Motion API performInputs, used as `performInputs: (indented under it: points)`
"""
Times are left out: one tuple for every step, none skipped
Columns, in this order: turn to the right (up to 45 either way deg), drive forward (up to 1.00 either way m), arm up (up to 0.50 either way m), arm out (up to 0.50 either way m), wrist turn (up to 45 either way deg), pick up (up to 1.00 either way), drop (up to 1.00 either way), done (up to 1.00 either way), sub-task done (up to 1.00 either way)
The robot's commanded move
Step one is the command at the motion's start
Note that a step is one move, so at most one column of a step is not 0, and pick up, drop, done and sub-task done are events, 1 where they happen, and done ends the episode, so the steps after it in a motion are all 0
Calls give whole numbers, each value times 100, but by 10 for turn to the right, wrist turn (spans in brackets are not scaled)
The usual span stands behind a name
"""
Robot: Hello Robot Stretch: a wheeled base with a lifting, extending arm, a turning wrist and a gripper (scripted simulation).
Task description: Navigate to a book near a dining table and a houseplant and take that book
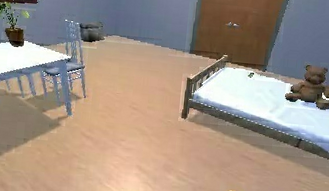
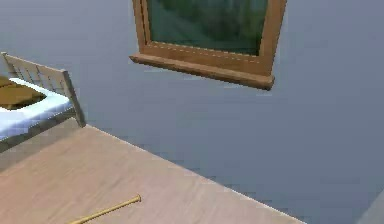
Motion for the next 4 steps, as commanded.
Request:
performInputs:
  points:
    - [-450,0,0,0,0,0,0,0,0]
    - [-120,0,0,0,0,0,0,0,0]
    - [0,100,0,0,0,0,0,0,0]
    - [-150,0,0,0,0,0,0,0,0]
